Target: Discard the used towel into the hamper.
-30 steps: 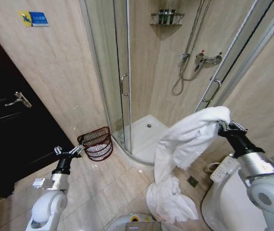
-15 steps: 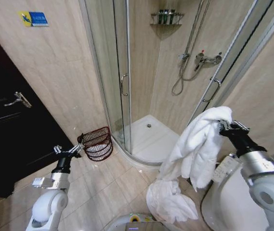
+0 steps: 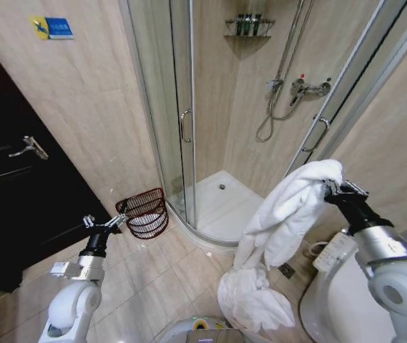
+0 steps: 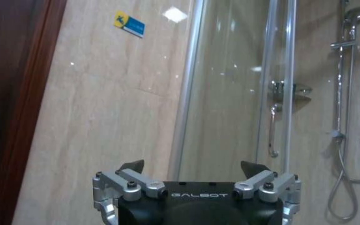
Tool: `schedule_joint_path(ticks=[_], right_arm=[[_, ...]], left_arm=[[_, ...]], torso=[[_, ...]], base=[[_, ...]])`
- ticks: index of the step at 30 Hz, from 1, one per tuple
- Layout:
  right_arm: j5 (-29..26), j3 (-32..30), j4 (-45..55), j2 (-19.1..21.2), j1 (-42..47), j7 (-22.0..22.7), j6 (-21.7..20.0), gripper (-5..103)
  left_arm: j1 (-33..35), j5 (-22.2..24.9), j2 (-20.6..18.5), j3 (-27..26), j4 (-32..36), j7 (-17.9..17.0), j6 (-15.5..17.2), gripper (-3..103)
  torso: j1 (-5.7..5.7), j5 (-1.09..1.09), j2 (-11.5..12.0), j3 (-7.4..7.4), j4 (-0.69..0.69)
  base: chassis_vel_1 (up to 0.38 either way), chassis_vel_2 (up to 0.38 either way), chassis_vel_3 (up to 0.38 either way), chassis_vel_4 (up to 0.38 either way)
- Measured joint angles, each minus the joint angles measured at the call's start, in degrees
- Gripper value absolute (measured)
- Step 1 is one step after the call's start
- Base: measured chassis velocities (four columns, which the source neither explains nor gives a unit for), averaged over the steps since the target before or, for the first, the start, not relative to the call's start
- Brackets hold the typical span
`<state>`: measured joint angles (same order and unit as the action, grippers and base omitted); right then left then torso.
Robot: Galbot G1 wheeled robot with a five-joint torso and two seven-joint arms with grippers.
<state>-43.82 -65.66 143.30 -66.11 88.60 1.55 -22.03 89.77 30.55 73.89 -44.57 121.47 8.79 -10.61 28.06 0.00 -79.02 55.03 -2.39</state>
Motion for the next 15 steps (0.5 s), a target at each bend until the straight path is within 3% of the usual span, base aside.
schedule_joint_path(ticks=[15], right_arm=[[-0.49,0.23,-0.05,-0.4,-0.46,-0.27,0.34,7]], left_arm=[[0.16,-0.29,-0.02,-0.45,-0.03,0.5,-0.6,100]], torso=[[0.0,0.0,0.0,0.0,-0.01]], base=[[0.066,0.067,0.064,0.074]])
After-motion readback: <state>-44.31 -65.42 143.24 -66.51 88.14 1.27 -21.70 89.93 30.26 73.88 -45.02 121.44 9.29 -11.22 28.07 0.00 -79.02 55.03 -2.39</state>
